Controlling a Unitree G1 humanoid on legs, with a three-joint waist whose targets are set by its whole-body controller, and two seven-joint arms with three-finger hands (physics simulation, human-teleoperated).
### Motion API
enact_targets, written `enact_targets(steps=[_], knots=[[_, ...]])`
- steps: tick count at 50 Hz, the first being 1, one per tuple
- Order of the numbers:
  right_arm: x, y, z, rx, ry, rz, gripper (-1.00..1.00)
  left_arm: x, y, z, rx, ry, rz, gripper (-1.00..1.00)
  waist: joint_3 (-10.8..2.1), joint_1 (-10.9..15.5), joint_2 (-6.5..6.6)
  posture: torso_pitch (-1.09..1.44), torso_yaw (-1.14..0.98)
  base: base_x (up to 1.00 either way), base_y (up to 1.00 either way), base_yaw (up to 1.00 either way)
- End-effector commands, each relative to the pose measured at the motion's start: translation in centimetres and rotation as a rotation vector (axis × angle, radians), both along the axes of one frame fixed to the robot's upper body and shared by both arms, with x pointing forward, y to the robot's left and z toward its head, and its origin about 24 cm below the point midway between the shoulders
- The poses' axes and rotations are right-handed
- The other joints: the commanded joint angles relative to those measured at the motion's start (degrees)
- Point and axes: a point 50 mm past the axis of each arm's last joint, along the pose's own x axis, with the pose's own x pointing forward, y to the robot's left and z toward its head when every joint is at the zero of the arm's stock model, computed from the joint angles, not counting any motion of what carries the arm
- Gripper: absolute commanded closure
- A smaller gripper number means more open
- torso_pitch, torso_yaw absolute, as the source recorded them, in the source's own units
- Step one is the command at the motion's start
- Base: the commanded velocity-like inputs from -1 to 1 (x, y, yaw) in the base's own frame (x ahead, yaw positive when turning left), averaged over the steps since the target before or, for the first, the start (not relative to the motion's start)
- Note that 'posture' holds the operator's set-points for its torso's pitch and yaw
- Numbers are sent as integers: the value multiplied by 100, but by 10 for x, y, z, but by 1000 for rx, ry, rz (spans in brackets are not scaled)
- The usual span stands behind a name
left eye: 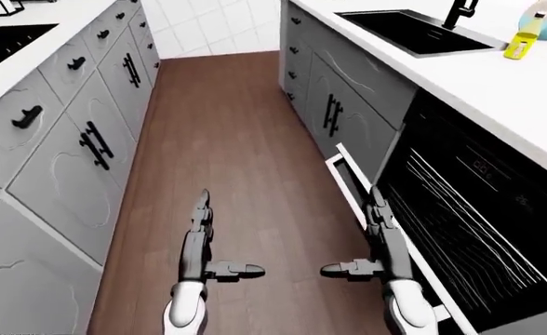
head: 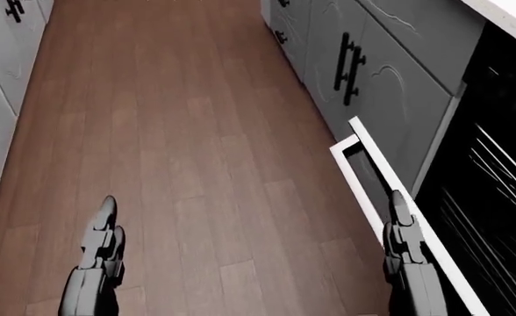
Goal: Close the dishwasher door
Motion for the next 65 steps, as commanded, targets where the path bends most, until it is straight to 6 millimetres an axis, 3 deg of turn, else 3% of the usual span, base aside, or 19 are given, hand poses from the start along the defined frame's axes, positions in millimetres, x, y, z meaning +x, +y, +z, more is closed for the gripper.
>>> enact_targets(steps=[1,3,11,15,17,18,20,27,31,32,34,40,43,45,46,54,59,60,65], knots=[[2,-2,13,-9,-69,-4,-100,4,-3,15,-5,-78,-13,-100,-67,-19,-62,0,0,0,0,20],[2,-2,12,-9,-69,-4,-100,4,-3,15,-5,-79,-13,-100,-164,-13,-236,0,0,0,0,20],[2,-2,12,-9,-69,-5,-100,4,-3,15,-4,-79,-13,-100,-47,-48,97,0,0,0,0,21],[2,-1,12,-9,-69,-3,-100,4,-3,14,-4,-79,-13,-100,-45,-75,420,0,0,0,0,20],[3,-1,12,-10,-69,-2,-100,4,-3,14,-4,-78,-13,-100,-147,-59,779,0,0,0,0,21],[3,-1,13,-10,-69,-2,-100,4,-3,14,-4,-78,-13,-100,-85,-4,502,0,0,0,0,21],[3,-1,14,-11,-70,0,-100,4,-3,15,-4,-79,-14,-100,-95,5,538,0,0,0,0,20],[4,-1,15,-12,-69,-1,-100,4,-4,15,-4,-78,-15,-100,-53,-1,185,0,0,0,0,20],[4,-1,15,-13,-70,-2,-100,4,-3,14,-3,-78,-15,-100,-167,-51,-387,0,0,0,0,20],[4,-1,15,-13,-71,-2,-100,4,-3,15,-4,-79,-14,-100,-82,-115,-62,0,0,0,0,20],[3,-1,14,-12,-70,-3,-100,4,-3,15,-4,-80,-13,-100,-81,-86,-153,0,0,0,0,20],[3,-2,14,-11,-70,-3,-100,4,-3,15,-4,-80,-13,-100,-35,-60,146,0,0,0,0,20],[3,0,14,1,-71,9,-100,4,-3,15,-5,-80,-12,-100,-33,-77,418,0,0,0,0,20],[3,-1,14,1,-71,6,-100,4,-3,16,-5,-81,-12,-100,-141,-60,781,0,0,0,0,20],[3,-1,14,1,-72,4,-100,4,-3,16,-5,-81,-11,-100,-89,-7,516,0,0,0,0,20],[1,-1,14,3,-75,0,-100,4,-3,16,-5,-81,-11,-100,-57,2,256,0,0,0,0,21],[3,-2,13,-8,-64,-10,-100,4,-2,16,-6,-84,-10,-100,-106,0,-287,0,0,0,0,12],[2,-2,13,-8,-63,-13,-100,4,-2,17,-6,-84,-10,-100,-28,-21,-69,0,0,0,0,0],[3,-3,13,-13,-55,-22,-100,3,-3,16,-6,-83,-12,-100,-134,-25,157,0,0,0,0,0]])
